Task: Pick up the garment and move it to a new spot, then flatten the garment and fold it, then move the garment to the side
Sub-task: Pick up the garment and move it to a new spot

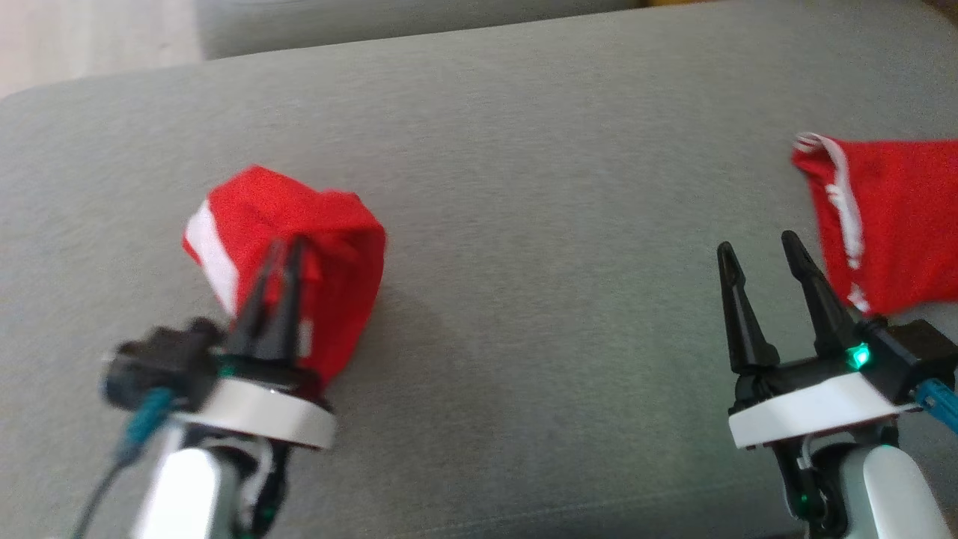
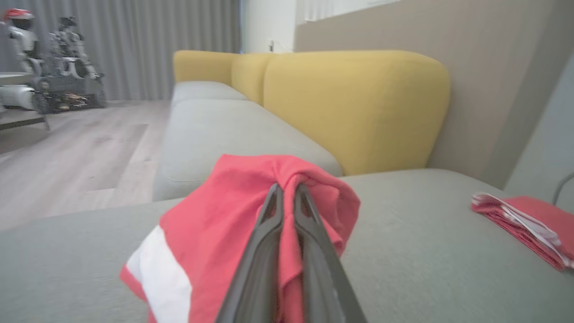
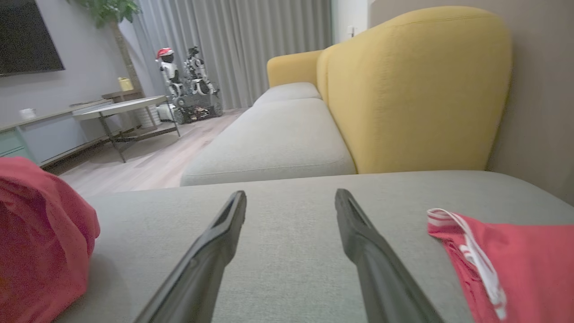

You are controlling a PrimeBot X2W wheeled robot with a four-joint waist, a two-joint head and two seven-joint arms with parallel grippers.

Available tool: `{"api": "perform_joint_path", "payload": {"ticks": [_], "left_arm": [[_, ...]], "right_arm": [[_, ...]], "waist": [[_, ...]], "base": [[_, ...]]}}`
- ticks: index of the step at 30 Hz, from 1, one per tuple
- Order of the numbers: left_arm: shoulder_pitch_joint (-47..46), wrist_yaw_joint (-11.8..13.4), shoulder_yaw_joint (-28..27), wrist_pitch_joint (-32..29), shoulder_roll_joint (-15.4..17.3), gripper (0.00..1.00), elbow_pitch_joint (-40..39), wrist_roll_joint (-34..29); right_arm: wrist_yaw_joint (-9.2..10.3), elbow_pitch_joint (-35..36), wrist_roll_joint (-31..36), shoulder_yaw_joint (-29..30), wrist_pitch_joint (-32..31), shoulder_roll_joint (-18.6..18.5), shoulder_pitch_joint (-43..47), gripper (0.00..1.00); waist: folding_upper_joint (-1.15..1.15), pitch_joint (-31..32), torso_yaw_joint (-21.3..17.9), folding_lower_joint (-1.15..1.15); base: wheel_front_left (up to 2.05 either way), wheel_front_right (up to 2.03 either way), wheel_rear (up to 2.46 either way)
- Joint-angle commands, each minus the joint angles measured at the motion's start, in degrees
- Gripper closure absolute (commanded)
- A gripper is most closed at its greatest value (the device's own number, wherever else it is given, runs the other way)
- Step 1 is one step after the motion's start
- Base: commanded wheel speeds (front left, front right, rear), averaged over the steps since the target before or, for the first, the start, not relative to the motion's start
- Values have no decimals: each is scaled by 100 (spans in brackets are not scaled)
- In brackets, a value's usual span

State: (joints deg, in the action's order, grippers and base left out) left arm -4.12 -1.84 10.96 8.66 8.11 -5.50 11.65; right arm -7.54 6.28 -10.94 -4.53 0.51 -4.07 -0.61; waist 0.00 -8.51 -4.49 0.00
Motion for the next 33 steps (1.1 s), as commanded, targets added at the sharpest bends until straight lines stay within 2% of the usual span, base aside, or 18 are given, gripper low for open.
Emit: {"api": "perform_joint_path", "payload": {"ticks": [1,9,18,19,20,21,26,33], "left_arm": [[-372,-34,-25,3,-38,100,3,-115],[-1545,-336,1056,110,-338,100,1221,-483],[-2413,-534,1993,236,-418,100,2617,-430],[-2442,-538,2026,263,-423,92,2758,-388],[-2473,-540,2045,303,-429,58,2867,-354],[-2503,-541,2061,350,-435,0,2950,-334],[-2444,-402,1995,581,-453,0,2987,-281],[-2053,31,1558,631,-403,0,2209,-268]], "right_arm": [[5,158,-43,-109,67,27,-158,0],[5,62,-127,-49,193,77,-242,0],[5,-223,-306,-154,426,110,-406,0],[5,-259,-322,-143,452,112,-407,0],[5,-288,-330,-136,472,113,-404,0],[5,-312,-339,-127,488,114,-398,0],[5,-421,-330,-79,536,117,-341,0],[5,-378,-170,-27,425,118,-221,0]], "waist": [[0,-46,-363,0],[0,-466,-961,0],[0,-732,-1519,0],[0,-733,-1557,0],[0,-734,-1584,0],[0,-733,-1599,0],[0,-587,-1538,0],[0,-278,-993,0]], "base": [[0,0,0],[0,0,0],[0,0,0],[0,0,0],[0,0,0],[0,0,0],[0,0,0],[0,0,0]]}}
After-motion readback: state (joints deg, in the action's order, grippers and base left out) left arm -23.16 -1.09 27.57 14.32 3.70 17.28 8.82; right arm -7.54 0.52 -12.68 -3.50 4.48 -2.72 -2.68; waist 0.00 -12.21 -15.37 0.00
